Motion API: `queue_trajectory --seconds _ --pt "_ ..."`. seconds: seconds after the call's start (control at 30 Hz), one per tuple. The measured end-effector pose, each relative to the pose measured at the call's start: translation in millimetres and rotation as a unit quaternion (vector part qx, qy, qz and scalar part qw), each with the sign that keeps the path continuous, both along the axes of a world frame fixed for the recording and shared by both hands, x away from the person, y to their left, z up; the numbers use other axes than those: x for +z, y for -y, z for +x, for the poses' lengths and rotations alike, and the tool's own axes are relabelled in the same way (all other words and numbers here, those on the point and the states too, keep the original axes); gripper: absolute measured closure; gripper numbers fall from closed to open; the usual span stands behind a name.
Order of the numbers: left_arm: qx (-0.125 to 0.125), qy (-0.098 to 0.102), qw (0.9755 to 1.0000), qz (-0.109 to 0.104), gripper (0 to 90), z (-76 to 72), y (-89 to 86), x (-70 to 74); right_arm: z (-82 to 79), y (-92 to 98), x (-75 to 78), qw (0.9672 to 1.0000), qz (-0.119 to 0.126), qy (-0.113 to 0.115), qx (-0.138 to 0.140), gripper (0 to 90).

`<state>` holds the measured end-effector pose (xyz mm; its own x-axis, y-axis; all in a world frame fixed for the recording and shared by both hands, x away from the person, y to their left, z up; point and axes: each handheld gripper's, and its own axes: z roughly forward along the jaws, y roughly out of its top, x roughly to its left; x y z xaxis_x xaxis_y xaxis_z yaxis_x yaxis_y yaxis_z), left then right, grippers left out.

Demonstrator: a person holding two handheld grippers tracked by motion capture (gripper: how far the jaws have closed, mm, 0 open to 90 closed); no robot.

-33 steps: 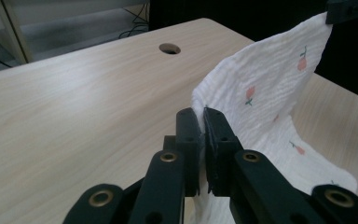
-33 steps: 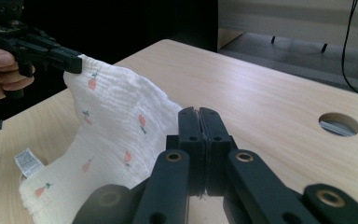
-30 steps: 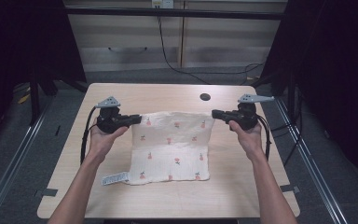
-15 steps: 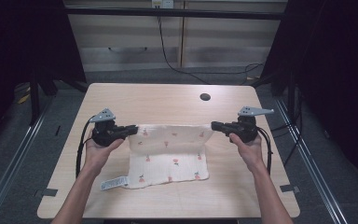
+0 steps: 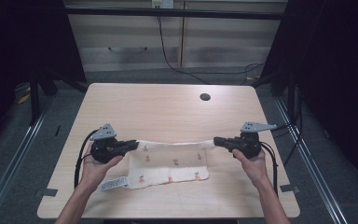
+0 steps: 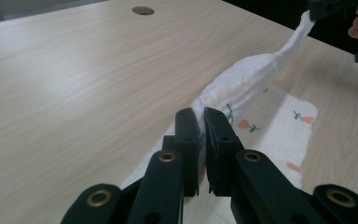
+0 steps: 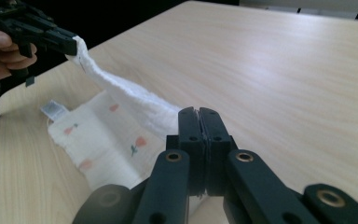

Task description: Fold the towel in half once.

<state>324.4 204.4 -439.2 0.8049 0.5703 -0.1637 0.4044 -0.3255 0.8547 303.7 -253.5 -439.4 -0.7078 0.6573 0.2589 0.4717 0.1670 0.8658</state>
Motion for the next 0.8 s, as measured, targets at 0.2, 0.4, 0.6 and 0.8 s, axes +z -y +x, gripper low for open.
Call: queue_trajectory --seconds 0.2,0.4,0.6,0.8 --pt "-0.005 -0.013 0.9998 0.011 84.8 -5.3 -2.0 -11.4 -8.7 0.4 -16.6 0.9999 -0.004 -0.016 0.000 88.7" --pt "-0.018 -0.035 0.9988 0.027 84.9 -14.1 -2.1 -25.1 -14.8 -1.0 -24.0 0.9994 -0.016 -0.030 0.005 88.7" --pt "-0.024 -0.052 0.9978 0.033 84.9 -16.5 0.4 -36.2 -22.3 -3.6 -30.0 0.9990 -0.026 -0.035 0.011 88.7" --pt "-0.021 -0.062 0.9971 0.038 84.5 -16.2 4.4 -43.9 -24.5 -4.1 -40.1 0.9984 -0.032 -0.046 0.010 88.5"
